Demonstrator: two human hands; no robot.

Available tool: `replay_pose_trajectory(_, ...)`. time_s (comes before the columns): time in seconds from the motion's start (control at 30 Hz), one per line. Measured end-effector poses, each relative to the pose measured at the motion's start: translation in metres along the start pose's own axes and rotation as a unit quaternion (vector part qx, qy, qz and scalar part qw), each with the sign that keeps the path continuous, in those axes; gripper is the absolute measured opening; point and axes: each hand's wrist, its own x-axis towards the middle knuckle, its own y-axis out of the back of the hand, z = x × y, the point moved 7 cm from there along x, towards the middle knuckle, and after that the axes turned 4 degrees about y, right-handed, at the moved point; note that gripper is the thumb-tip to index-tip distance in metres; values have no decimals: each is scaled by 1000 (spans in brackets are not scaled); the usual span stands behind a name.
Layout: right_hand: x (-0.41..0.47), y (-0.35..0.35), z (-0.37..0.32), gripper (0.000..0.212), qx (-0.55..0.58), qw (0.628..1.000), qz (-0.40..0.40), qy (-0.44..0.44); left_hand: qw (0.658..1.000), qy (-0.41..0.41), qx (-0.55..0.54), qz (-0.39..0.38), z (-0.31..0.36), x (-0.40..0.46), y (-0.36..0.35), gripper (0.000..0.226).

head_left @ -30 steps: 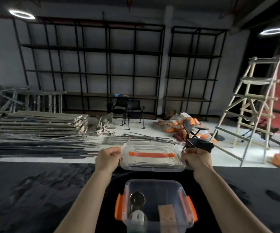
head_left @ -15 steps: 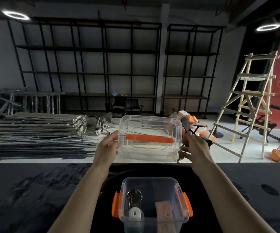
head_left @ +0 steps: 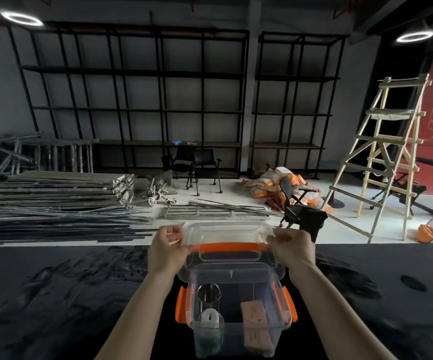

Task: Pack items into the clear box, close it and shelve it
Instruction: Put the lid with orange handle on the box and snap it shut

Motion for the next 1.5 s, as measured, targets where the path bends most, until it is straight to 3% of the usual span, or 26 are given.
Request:
replay_pose_trajectory(0.1,-6,-1,21,14,-58,998,15,11,999,2,46,-14,-20,-7,-11,60)
replay_pose_trajectory(0.17,-12,-1,31,19,-108,994,16,31,996,-5,83,-17,-34,-10,-17,61)
replay_pose_trajectory(0.27,-19,-1,46,5,-147,989,16,28,991,-17,131,-9,-50,-14,-23,50)
replay_pose_trajectory(0.47,-28,-4,63,30,-181,983,22,26,974,-57,218,10,-59,-18,-26,44)
replay_pose_trajectory(0.73,-34,-4,73,30,-192,981,15,16,971,-100,217,2,-66,-27,-18,42)
replay_pose_trajectory(0.93,-27,-10,87,13,-201,980,-8,7,966,-111,233,-12,-72,-25,-20,44)
replay_pose_trajectory(0.97,-22,-13,92,17,-196,980,-20,-14,968,-105,227,-15,-75,-22,-21,44)
replay_pose_trajectory(1.07,-12,-20,111,65,-153,982,-60,-90,976,-68,205,-16,-86,-11,-22,47)
replay_pose_trajectory(1.17,-6,-24,123,87,-68,978,-99,-170,980,65,181,-48,-111,1,-25,75)
replay_pose_trajectory(1.27,-11,-22,122,70,-75,973,-118,-183,973,117,193,-52,-116,2,-25,82)
replay_pose_trajectory(1.4,-20,-11,98,39,-148,986,-22,-75,965,28,256,44,-93,-11,-22,62)
replay_pose_trajectory(1.5,-31,-13,83,13,-169,986,2,2,966,-4,251,61,-84,-21,-24,46)
